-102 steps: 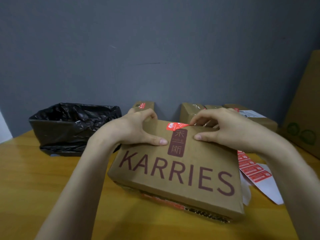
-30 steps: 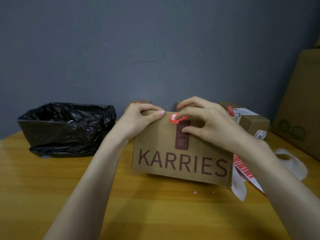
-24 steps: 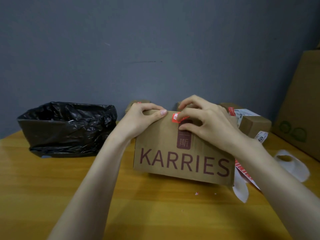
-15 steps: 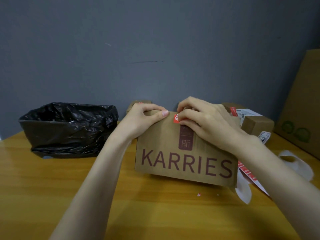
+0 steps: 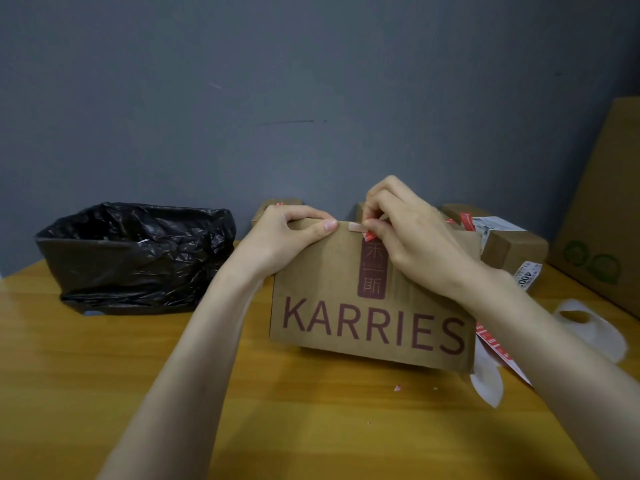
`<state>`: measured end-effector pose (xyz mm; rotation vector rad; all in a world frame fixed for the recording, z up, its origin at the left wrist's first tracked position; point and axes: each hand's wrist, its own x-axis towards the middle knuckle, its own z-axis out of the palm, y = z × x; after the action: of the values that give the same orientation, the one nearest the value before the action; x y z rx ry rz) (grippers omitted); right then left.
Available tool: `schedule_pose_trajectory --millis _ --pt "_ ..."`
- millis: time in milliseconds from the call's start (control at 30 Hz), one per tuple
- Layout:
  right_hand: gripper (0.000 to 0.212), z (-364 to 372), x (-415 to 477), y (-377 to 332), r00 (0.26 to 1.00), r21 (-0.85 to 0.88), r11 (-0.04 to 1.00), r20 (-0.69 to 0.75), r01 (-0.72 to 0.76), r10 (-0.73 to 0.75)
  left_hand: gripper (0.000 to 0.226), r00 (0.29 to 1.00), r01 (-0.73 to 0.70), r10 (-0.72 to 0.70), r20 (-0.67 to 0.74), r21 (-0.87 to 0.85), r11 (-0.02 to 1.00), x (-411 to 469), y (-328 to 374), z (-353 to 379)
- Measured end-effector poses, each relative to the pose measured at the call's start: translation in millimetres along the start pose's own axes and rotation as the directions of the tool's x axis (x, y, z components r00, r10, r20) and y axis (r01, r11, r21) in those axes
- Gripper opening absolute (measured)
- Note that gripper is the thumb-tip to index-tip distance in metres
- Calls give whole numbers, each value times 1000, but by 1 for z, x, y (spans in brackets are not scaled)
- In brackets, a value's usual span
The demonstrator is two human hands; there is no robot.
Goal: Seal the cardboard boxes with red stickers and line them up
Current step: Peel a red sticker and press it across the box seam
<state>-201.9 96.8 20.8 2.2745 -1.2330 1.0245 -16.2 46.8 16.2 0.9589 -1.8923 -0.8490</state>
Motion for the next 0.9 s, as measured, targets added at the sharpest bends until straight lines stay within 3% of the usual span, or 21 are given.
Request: schedule_pose_trajectory --millis 267,367,467,567,767,900 --pt "12 -5 -9 -13 987 -14 989 -68 -147 146 21 1000 4 -4 8 0 1000 -2 2 -1" --pt "15 -8 -12 -16 970 88 979 -143 -186 197 20 1000 20 -20 1 -13 1000 -3 2 -1" --pt "27 -4 -11 -16 987 -74 989 -110 -125 117 22 1000 15 -15 0 -15 1000 -3 3 -1" --pt "22 4 -8 -14 993 -161 984 -107 -76 59 23 1000 9 -9 8 -8 1000 -2 2 -1" --pt "11 4 3 -19 962 88 975 -166 -203 215 23 1000 9 -9 18 12 1000 -1 2 -1" --pt "14 -12 12 -19 836 414 836 -255 -359 485 22 999 25 -26 19 15 1000 -2 3 -1"
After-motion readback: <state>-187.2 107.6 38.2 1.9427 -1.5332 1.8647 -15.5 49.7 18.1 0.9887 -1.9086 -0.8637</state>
